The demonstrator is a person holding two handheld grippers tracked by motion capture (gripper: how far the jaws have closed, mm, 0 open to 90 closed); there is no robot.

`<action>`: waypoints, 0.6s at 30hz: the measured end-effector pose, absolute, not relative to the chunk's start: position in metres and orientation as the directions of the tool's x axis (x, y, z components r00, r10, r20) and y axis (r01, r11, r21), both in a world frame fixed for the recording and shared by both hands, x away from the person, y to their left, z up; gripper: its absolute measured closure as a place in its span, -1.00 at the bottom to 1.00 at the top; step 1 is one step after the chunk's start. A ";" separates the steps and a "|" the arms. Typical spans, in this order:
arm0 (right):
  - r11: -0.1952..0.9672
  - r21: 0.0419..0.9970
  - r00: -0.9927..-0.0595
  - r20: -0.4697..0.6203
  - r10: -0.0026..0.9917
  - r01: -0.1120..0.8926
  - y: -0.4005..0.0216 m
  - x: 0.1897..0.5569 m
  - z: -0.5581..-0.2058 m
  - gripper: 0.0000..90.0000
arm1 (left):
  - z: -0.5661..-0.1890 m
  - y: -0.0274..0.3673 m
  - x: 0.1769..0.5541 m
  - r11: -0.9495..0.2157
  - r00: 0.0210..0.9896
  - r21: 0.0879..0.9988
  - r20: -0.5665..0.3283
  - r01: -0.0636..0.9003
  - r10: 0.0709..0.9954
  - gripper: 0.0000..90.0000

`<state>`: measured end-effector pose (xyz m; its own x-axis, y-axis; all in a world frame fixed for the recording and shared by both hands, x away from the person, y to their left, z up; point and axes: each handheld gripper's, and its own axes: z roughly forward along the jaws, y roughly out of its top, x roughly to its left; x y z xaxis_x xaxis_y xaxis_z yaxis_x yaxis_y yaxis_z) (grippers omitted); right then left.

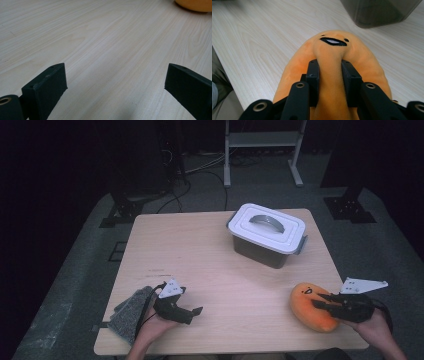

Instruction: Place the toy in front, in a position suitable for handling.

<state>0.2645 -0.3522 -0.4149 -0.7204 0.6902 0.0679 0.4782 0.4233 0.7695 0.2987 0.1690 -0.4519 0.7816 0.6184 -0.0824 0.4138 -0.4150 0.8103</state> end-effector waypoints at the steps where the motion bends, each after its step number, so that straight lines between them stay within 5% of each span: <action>1: 0.428 0.768 -0.721 0.063 0.690 0.476 -0.353 0.265 -0.414 0.57 | -0.452 0.169 0.299 -0.413 0.781 0.811 -0.083 0.414 0.619 -0.93; 18: 0.419 0.786 -0.747 0.080 0.660 0.455 -0.349 0.275 -0.386 0.59 | -0.450 0.174 0.299 -0.411 0.779 0.813 -0.081 0.412 0.622 -0.92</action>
